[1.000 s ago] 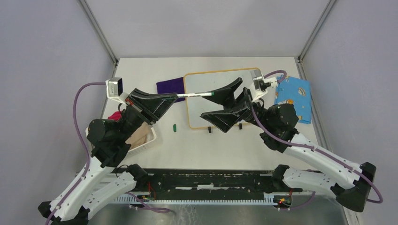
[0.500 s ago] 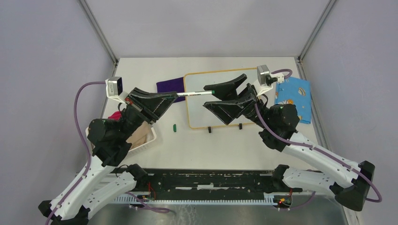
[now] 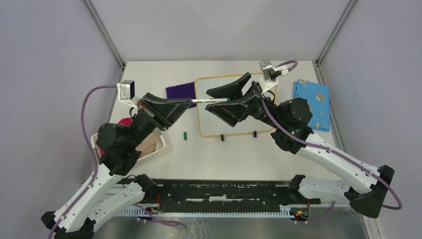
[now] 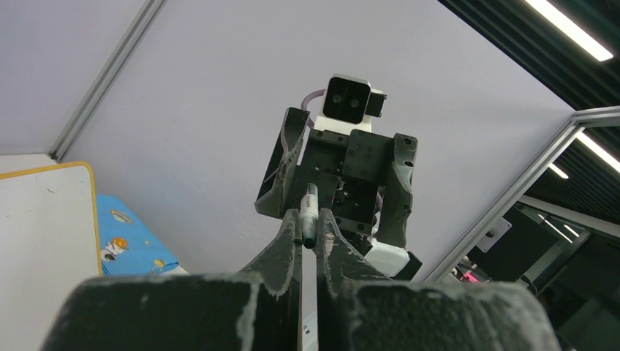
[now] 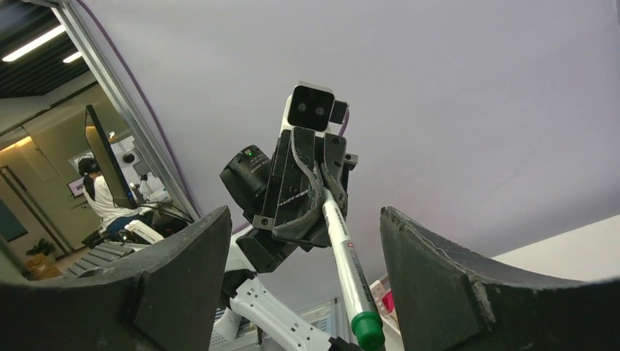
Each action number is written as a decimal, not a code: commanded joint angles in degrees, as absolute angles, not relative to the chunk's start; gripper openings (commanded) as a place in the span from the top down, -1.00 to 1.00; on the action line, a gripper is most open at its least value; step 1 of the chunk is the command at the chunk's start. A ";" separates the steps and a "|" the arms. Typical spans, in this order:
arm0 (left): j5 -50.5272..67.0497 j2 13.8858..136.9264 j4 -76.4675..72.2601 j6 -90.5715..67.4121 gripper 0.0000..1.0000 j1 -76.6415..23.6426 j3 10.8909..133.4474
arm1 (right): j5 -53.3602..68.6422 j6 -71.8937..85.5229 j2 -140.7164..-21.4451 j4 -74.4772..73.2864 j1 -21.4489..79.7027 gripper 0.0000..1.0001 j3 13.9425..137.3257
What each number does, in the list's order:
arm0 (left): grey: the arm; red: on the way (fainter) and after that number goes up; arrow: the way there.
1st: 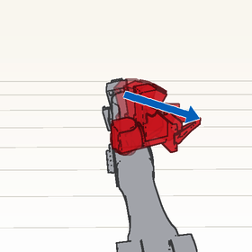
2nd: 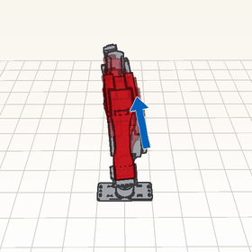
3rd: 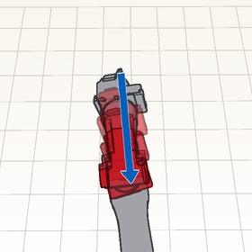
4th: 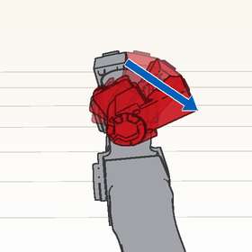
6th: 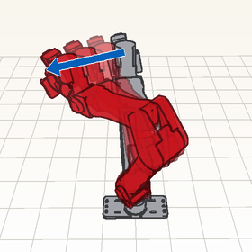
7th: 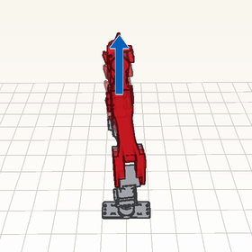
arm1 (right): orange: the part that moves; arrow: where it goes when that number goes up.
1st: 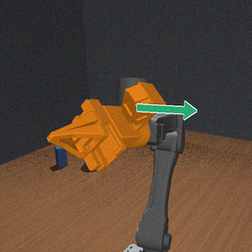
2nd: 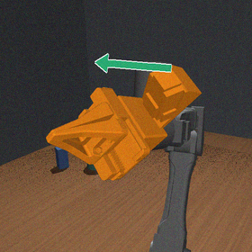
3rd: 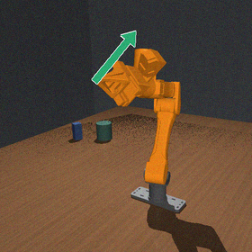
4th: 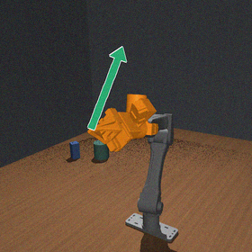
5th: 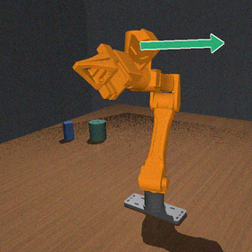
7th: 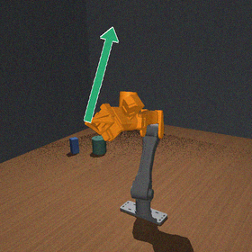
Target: Write a sentence on the whiteboard
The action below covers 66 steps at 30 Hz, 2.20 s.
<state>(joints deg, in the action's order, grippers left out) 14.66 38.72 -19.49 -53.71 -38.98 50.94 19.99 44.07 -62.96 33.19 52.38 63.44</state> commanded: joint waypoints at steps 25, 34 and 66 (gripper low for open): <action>11.45 38.89 -13.45 -47.37 0.96 -38.94 54.14 | 17.72 46.49 -62.06 24.41 52.18 -0.05 67.33; 13.15 40.51 -13.03 -47.81 0.96 -38.94 54.68 | 19.87 46.49 -61.81 26.01 52.20 0.28 67.06; 16.01 44.11 -6.42 -47.60 0.96 -38.95 58.68 | 23.02 48.03 -58.94 31.03 50.60 0.17 64.04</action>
<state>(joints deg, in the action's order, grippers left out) 16.67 42.83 -10.52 -50.70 -39.13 56.82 20.73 46.81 -61.54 24.27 50.76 63.75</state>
